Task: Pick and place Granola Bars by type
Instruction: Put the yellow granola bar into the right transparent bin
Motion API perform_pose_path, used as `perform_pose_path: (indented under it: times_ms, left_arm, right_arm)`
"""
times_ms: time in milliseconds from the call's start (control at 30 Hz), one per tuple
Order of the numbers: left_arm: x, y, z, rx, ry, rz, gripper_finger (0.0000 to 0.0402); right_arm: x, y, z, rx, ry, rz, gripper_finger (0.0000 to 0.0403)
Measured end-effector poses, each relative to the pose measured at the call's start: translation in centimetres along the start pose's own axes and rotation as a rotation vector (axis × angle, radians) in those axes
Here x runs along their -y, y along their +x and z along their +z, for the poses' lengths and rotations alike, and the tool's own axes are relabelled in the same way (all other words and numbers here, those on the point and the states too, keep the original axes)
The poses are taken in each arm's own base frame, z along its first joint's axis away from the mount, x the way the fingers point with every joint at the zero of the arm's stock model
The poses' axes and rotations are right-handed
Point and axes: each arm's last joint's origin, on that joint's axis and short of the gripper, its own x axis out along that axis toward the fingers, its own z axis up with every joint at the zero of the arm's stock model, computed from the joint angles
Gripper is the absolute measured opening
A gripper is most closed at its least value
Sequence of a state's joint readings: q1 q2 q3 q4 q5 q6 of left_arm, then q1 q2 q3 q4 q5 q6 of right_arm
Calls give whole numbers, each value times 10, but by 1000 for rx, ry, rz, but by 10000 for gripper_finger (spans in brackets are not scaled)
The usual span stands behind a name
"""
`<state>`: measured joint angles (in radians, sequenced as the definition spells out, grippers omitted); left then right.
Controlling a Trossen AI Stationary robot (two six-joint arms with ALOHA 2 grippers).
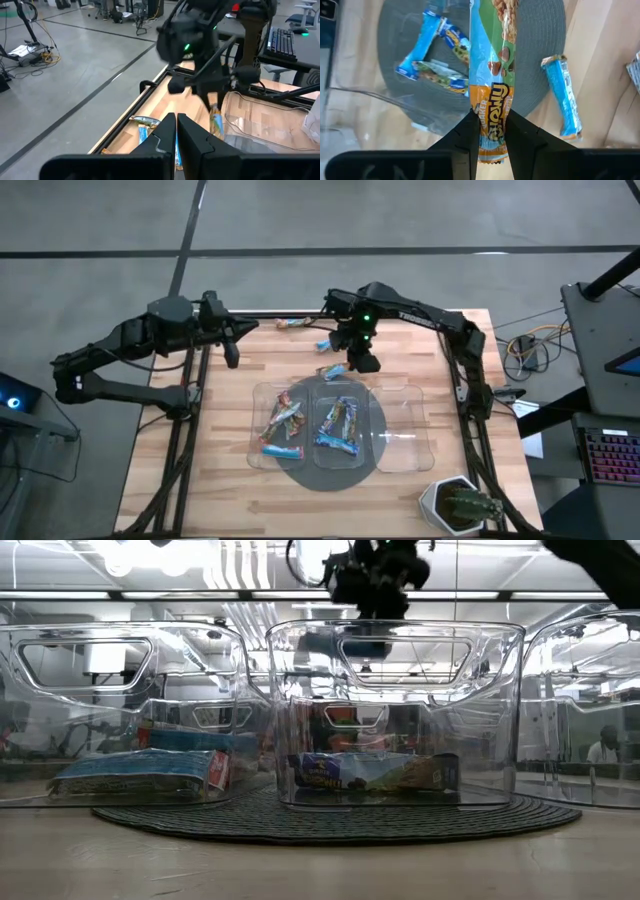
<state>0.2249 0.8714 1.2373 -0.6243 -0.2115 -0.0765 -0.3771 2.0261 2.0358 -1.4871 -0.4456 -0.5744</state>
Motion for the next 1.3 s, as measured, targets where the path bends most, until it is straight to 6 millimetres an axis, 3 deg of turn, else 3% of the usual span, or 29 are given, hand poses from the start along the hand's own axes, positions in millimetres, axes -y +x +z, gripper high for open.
perform_pose_path:
  times_ms: [133, 333, 533, 733, 900, 1100, 1300]
  left_arm:
    - [0, -2, 0, 6, -2, 0, 0]
    - [0, -2, 0, 6, -2, -1, 0]
    - [0, -1, 0, 6, -2, -1, 0]
    - [0, -1, 0, 6, -4, -1, 0]
    - [0, -1, 0, 7, -4, -1, 0]
    - [0, -1, 0, 7, -4, -1, 0]
    - [0, -1, 0, 7, -13, -1, 0]
  right_arm:
    - [-25, -20, -8, 40, 31, -26, 67]
    - [-77, -49, -28, 92, 68, -93, 67]
    - [-116, -53, -61, 151, 132, -177, 67]
    - [-138, -32, -97, 204, 277, -172, 67]
    - [-149, -2, -120, 210, 327, -167, 67]
    - [-150, 35, -143, 166, 371, -161, 67]
    - [-145, 59, -158, 98, 401, -159, 67]
